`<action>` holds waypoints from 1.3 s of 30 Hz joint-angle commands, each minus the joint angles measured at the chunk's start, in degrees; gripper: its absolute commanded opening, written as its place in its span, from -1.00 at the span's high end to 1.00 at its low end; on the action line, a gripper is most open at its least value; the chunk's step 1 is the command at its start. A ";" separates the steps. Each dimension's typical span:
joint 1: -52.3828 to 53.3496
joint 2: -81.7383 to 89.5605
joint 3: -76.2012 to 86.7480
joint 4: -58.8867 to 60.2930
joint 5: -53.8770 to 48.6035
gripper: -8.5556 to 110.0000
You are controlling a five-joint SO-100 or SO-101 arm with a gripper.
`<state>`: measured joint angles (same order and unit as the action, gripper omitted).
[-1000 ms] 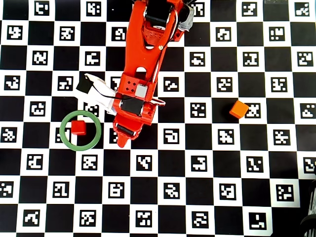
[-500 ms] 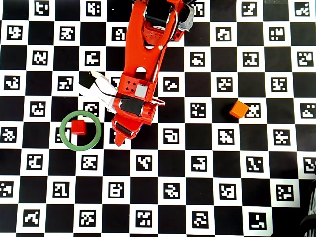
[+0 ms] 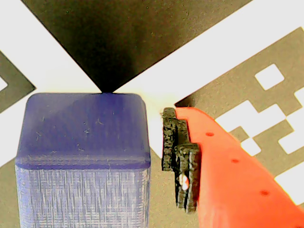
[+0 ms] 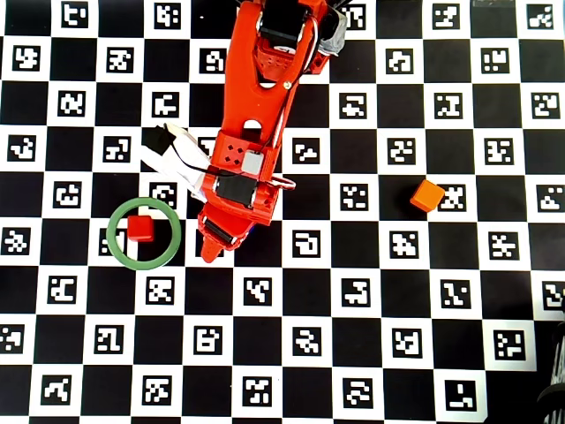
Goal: Grab the red cube then put it in the green circle then put the blue cube on top and finally the orange cube on top
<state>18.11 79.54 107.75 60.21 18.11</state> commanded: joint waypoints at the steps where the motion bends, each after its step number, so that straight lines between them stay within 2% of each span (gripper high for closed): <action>1: 0.53 0.97 -4.83 -0.26 0.88 0.12; 30: -1.41 0.88 -4.66 -0.70 2.99 0.13; 35: -1.32 1.05 -4.48 -1.05 2.99 0.21; 39: -1.23 1.23 -4.39 -1.41 3.08 0.36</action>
<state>17.05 79.54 107.75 58.97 20.92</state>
